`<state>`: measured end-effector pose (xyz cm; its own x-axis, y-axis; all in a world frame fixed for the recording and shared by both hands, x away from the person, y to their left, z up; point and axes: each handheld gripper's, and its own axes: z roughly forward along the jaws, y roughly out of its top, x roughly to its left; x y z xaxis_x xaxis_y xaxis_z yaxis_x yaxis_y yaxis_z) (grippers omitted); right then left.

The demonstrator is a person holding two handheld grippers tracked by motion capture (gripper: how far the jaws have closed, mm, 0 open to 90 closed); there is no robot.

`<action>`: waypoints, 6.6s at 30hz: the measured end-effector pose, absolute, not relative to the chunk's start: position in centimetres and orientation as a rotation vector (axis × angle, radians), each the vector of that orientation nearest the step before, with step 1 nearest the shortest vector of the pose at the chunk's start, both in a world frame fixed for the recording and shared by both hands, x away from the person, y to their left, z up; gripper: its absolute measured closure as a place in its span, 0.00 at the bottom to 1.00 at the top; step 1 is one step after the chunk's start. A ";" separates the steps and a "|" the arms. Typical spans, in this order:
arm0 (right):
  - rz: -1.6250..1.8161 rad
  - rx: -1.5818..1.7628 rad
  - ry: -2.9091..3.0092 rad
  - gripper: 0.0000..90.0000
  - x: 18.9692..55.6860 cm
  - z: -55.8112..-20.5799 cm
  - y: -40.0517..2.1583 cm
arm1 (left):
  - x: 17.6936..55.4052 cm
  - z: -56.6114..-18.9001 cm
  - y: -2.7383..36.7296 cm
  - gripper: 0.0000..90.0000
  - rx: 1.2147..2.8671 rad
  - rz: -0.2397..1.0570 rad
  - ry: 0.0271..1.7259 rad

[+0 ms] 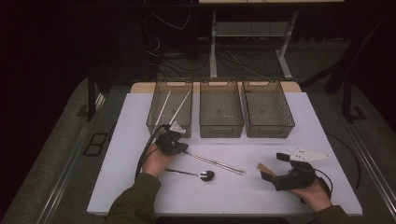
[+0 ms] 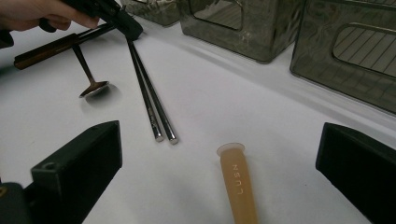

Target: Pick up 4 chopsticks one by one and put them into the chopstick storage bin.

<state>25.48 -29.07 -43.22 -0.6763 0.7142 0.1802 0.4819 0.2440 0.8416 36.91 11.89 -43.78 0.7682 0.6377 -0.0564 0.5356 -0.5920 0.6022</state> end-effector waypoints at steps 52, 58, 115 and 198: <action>1.404 1.110 2.280 0.01 25.4 -43.2 -29.0 | 32.4 -43.6 12.7 1.00 2.379 0.096 0.833; 1.404 1.109 2.279 0.01 25.4 -43.2 -29.1 | 32.3 -43.6 12.7 1.00 2.378 0.078 0.831; 1.397 1.112 2.298 0.01 25.6 -43.3 -28.8 | 34.9 -43.4 4.0 0.86 2.284 0.008 0.596; 1.404 1.100 2.293 0.01 25.6 -43.3 -28.9 | 34.7 -41.0 6.4 0.95 2.133 0.156 0.581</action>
